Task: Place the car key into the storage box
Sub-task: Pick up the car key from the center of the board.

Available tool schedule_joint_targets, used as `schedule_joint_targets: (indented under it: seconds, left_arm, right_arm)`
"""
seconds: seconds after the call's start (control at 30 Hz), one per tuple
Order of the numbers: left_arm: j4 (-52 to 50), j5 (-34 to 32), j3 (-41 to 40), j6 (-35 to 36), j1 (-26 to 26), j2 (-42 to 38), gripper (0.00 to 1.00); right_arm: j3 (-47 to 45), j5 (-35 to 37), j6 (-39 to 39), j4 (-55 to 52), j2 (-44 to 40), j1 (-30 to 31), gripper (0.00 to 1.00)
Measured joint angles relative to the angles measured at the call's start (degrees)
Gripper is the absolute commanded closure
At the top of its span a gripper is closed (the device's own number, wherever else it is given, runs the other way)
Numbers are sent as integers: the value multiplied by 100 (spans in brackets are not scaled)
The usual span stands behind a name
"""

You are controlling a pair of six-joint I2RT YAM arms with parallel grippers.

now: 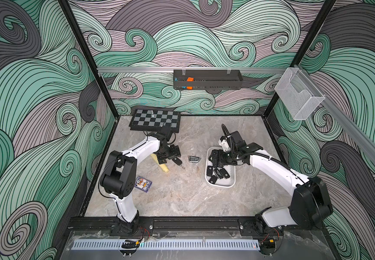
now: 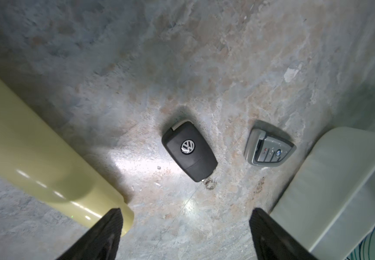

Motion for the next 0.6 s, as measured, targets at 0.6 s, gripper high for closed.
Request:
schedule_joint_targets:
  seconds: [0.6]
  left_arm:
    - [-317, -588, 699, -428, -409, 1154, 22]
  right_arm:
    - [-455, -734, -227, 387, -428, 0, 1]
